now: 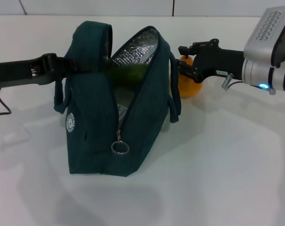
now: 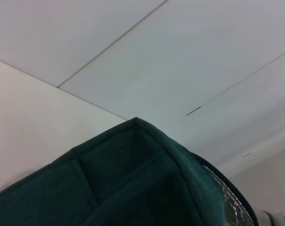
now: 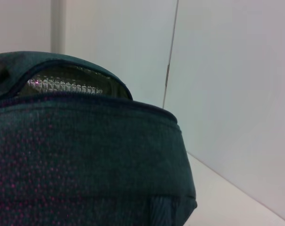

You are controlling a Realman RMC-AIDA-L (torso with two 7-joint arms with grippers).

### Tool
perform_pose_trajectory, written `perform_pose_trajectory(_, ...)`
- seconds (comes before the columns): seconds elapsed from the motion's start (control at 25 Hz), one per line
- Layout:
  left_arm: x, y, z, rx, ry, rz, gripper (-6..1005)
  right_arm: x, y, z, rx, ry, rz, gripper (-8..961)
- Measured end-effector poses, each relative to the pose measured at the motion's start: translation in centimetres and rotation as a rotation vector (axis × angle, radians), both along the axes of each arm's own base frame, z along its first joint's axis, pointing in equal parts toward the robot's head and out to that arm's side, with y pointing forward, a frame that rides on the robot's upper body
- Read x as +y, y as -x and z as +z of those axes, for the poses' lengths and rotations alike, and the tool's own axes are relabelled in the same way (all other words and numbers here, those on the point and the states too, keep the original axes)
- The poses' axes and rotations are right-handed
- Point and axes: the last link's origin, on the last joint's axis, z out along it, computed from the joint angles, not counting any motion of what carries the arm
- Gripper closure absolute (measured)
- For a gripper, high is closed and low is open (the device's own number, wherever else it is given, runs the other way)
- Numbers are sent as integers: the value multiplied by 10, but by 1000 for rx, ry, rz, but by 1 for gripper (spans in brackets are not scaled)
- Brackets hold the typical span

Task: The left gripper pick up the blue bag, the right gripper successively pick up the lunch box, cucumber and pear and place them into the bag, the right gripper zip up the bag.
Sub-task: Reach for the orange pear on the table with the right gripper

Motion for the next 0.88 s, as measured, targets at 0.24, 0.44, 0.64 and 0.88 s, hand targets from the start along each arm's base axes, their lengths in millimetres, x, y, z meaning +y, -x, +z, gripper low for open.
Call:
perform_pose_trajectory(0.24,0,0,0,1,0,-2,949,-1,-3,1,3,-5,-6,618)
perform_pose_trajectory(0.44,-1,1,0,1,-1,2,949,-2,-5,1,2,-9,-6,619)
perform_pose_trajectory(0.64,-2,2,-1,0,-1,5,949,-2,-6,1,2,-13,-6,618)
perform_pose_trajectory(0.88,-4,3,-1,-3,2,5,949,-3,-9,3,6,-38,1,745)
